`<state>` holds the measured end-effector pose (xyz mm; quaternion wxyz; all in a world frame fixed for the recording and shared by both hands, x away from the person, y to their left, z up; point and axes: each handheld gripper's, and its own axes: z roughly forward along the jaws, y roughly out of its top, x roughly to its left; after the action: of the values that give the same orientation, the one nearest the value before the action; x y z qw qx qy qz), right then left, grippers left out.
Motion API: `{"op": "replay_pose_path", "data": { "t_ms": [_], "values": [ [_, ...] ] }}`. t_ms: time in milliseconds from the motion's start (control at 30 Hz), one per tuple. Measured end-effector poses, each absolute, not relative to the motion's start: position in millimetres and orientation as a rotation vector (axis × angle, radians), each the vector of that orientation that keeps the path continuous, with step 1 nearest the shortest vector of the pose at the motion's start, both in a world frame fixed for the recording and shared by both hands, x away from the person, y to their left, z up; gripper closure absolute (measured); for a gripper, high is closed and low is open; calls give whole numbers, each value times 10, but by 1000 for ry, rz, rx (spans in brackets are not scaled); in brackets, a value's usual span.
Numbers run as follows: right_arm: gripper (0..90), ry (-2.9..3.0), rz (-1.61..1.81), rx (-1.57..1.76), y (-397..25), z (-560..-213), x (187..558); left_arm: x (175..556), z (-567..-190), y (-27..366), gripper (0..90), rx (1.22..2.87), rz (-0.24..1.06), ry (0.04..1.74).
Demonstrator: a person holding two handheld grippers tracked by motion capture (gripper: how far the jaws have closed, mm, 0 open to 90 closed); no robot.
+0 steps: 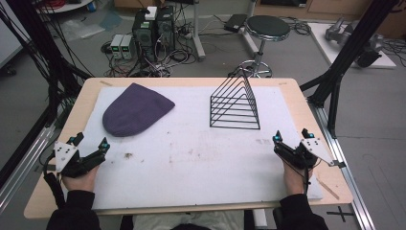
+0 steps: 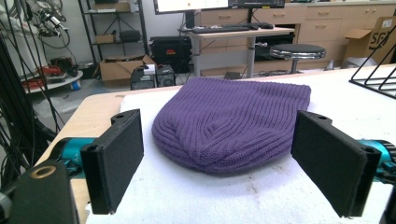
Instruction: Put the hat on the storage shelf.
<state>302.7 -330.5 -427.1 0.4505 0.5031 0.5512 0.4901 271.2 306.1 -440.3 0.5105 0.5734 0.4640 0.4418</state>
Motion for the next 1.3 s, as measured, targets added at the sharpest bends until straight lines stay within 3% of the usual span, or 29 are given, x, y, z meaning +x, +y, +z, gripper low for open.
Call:
{"op": "replay_pose_path", "data": {
  "t_ms": [1133, 1300],
  "values": [
    [68, 1379, 1213, 1261, -3303, -4289, 3030, 2740, -4339, 3063, 171, 1373, 1061, 1088],
    [68, 1385, 1208, 1265, -3291, -4293, 3031, 2803, -4256, 3032, 171, 1437, 1053, 1034]
  ]
}}
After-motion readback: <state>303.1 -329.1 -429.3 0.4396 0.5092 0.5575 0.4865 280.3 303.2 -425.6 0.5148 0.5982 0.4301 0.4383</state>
